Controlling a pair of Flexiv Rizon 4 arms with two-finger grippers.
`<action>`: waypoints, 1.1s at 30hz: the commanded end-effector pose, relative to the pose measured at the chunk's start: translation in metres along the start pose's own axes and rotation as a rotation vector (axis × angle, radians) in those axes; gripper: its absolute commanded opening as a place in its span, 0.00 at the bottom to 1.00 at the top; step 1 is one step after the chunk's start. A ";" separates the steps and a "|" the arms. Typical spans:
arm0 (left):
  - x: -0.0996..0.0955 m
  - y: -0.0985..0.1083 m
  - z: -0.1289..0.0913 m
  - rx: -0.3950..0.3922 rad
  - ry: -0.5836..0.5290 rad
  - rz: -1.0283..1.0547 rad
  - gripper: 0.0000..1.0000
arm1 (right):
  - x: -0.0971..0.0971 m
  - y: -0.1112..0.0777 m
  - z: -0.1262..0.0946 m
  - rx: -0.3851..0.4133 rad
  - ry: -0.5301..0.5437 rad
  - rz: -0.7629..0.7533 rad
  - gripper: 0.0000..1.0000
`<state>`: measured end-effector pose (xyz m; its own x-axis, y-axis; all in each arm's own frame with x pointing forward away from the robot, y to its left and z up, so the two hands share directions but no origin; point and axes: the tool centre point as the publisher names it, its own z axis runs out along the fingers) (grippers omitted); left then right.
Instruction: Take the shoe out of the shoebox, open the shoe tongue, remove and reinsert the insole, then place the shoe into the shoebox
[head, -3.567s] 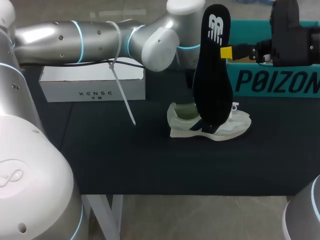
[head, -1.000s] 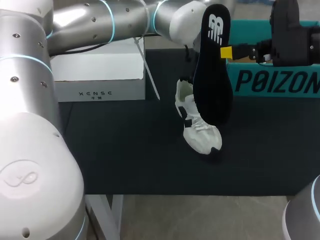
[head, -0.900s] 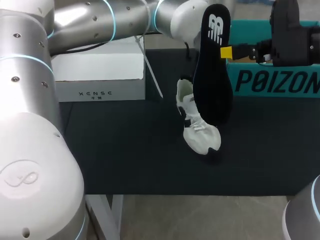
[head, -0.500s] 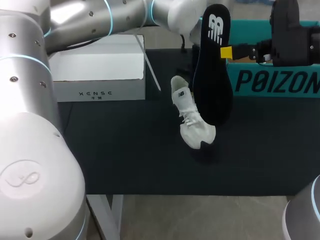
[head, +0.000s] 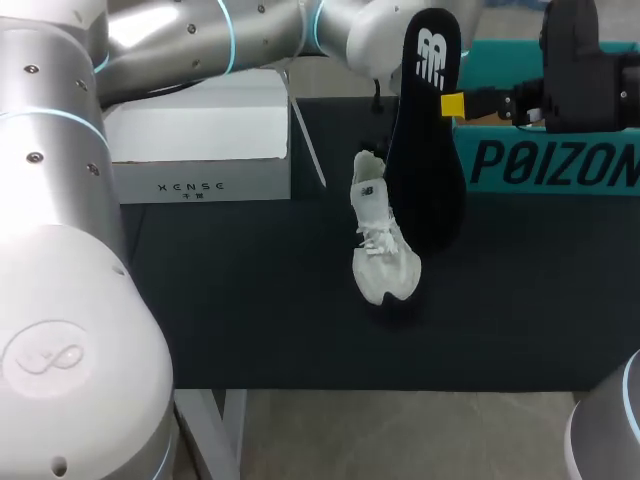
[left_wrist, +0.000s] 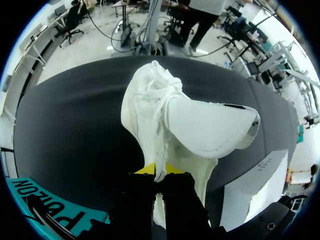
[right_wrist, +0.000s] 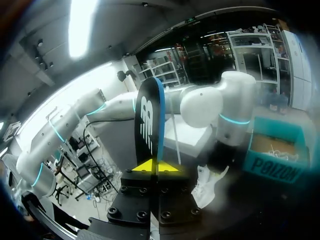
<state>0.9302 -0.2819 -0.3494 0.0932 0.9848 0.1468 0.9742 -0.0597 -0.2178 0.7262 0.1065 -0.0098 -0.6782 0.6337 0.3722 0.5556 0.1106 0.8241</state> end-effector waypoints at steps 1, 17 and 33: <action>-0.006 0.002 0.005 -0.006 0.001 -0.018 0.00 | 0.000 -0.001 0.002 -0.001 -0.004 0.002 0.00; 0.018 0.003 -0.028 -0.102 -0.185 -0.278 1.00 | 0.000 -0.001 0.002 -0.001 -0.004 0.002 0.00; 0.065 -0.009 -0.099 -0.252 -0.712 -0.700 1.00 | 0.000 -0.001 0.002 -0.001 -0.004 0.002 0.00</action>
<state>0.9633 -0.2559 -0.2576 -0.5133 0.8498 -0.1198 0.8580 0.5111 -0.0511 0.7262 0.1065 -0.0098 -0.6781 0.6338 0.3722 0.5556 0.1106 0.8240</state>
